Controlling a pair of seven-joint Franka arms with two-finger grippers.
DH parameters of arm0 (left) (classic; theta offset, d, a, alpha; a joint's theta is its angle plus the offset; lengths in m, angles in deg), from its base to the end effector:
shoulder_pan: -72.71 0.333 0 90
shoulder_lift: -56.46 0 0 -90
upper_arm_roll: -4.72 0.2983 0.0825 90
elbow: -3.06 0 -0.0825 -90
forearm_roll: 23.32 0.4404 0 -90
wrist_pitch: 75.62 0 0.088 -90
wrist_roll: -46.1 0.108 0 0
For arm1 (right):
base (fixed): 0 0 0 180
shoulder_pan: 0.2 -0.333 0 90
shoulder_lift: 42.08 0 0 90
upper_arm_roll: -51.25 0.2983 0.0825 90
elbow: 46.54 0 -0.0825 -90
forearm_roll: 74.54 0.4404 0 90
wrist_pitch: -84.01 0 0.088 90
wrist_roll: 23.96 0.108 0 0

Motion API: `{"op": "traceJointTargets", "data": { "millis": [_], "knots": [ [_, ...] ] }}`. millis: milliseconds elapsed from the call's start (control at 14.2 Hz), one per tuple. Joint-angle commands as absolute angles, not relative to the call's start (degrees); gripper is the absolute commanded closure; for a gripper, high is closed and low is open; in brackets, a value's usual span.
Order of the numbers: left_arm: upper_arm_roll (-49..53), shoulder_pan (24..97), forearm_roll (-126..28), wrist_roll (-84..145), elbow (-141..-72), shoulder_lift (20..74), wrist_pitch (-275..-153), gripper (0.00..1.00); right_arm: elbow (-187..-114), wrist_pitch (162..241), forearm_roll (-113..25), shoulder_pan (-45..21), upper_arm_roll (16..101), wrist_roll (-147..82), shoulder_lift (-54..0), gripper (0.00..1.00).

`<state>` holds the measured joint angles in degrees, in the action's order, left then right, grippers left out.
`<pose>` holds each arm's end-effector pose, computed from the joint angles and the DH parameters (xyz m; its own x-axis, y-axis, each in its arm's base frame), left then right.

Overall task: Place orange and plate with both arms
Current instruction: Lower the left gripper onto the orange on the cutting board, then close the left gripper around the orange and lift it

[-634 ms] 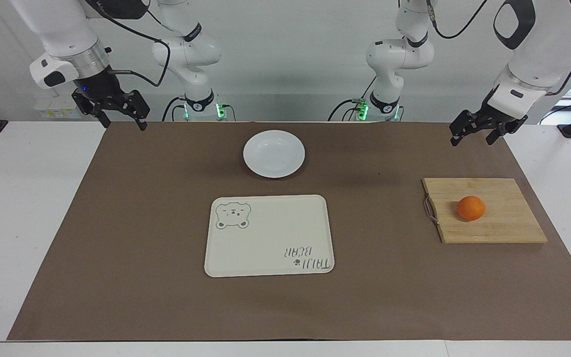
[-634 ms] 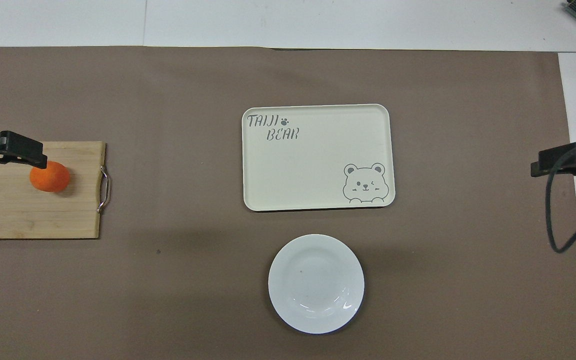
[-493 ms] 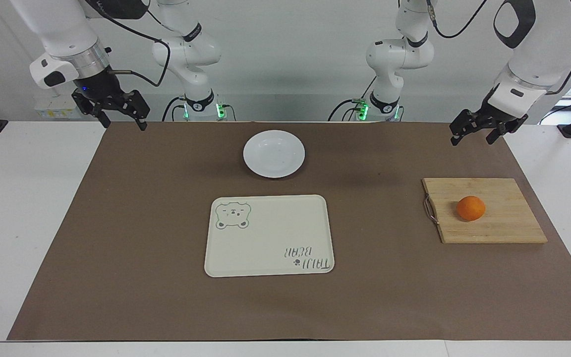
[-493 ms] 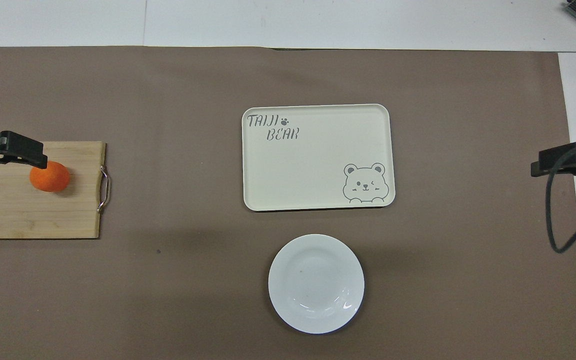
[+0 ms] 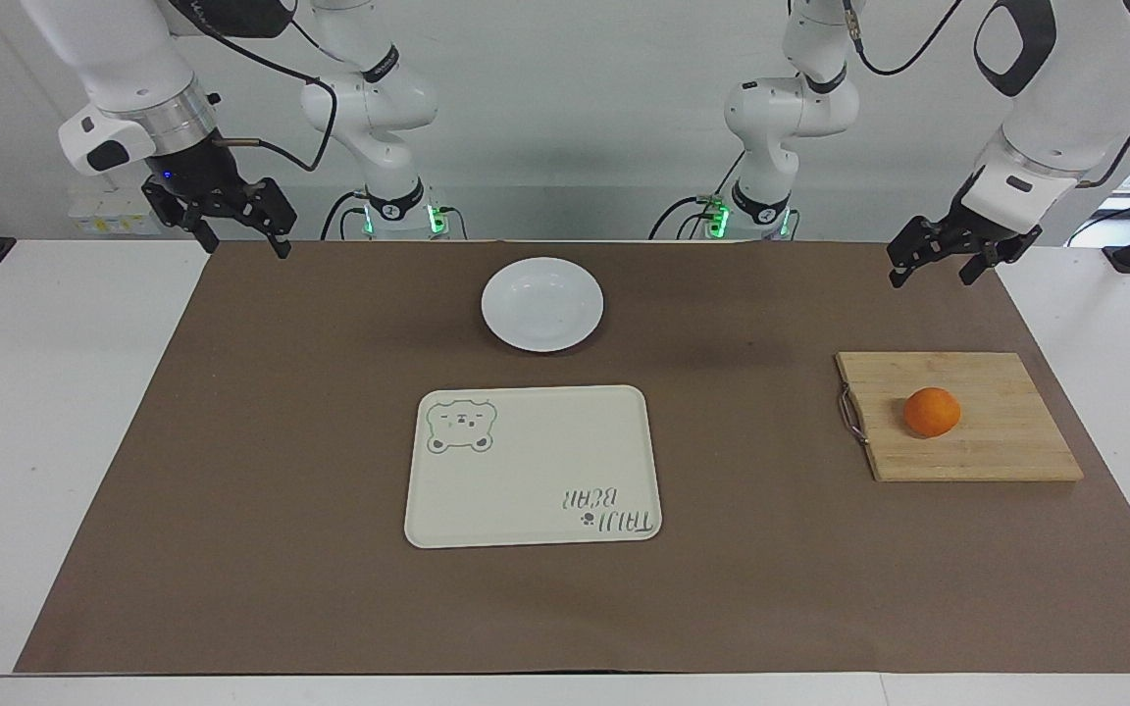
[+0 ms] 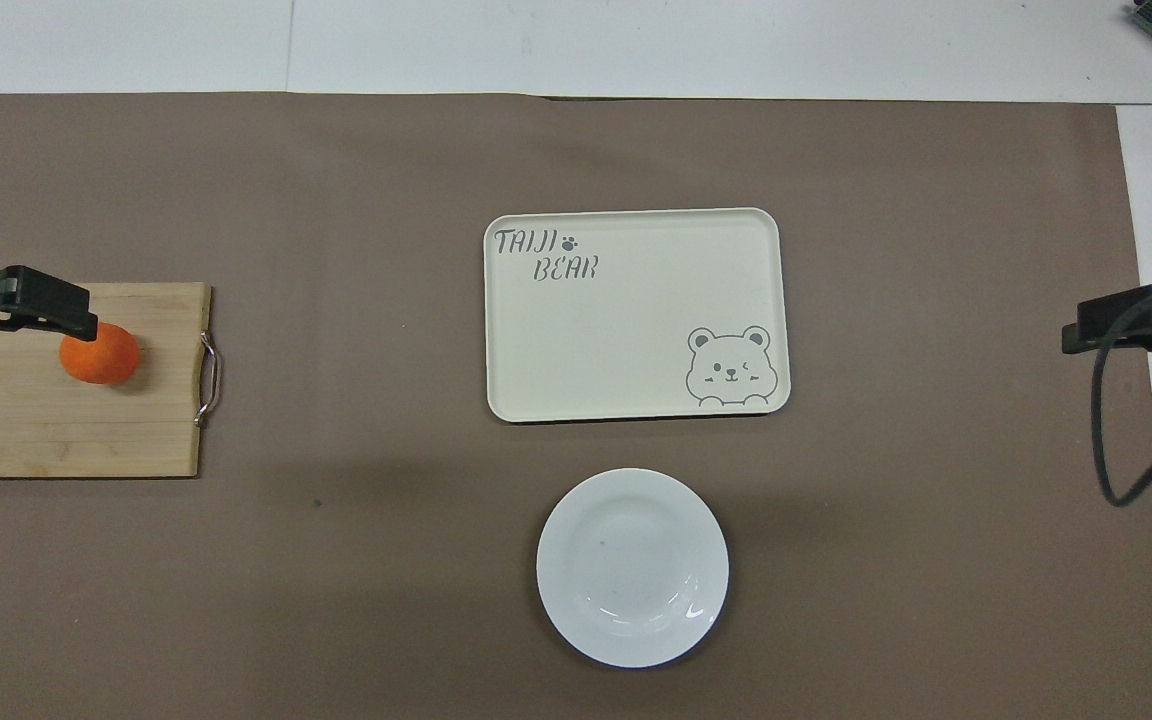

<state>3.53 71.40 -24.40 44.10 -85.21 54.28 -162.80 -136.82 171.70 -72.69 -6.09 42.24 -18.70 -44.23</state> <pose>0.6158 -0.0288 0.5942 0.9983 -0.0096 -0.0577 -0.0086 -0.9998 0.0176 0.5952 -0.0305 0.6221 0.9895 -0.1442 -0.0116 -0.1446 -0.9888 -0.0372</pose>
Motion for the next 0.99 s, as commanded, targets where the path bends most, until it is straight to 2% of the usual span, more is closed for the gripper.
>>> {"op": "traceJointTargets", "data": {
  "millis": [0,423,916],
  "knots": [
    [4.02,71.31,-23.67,45.40,-88.52,55.93,-164.91,0.00,-137.86,172.43,-72.43,-6.35,42.11,-18.25,-45.16,0.00],
    [4.63,71.92,-23.50,47.67,-95.98,57.42,-171.85,0.00,-137.94,172.51,-72.43,-6.35,42.02,-18.25,-45.16,0.00],
    [4.63,76.92,-23.50,53.12,-104.33,56.20,-182.74,0.00,-137.86,172.51,-72.43,-6.35,42.11,-18.25,-45.16,0.00]
  ]
}}
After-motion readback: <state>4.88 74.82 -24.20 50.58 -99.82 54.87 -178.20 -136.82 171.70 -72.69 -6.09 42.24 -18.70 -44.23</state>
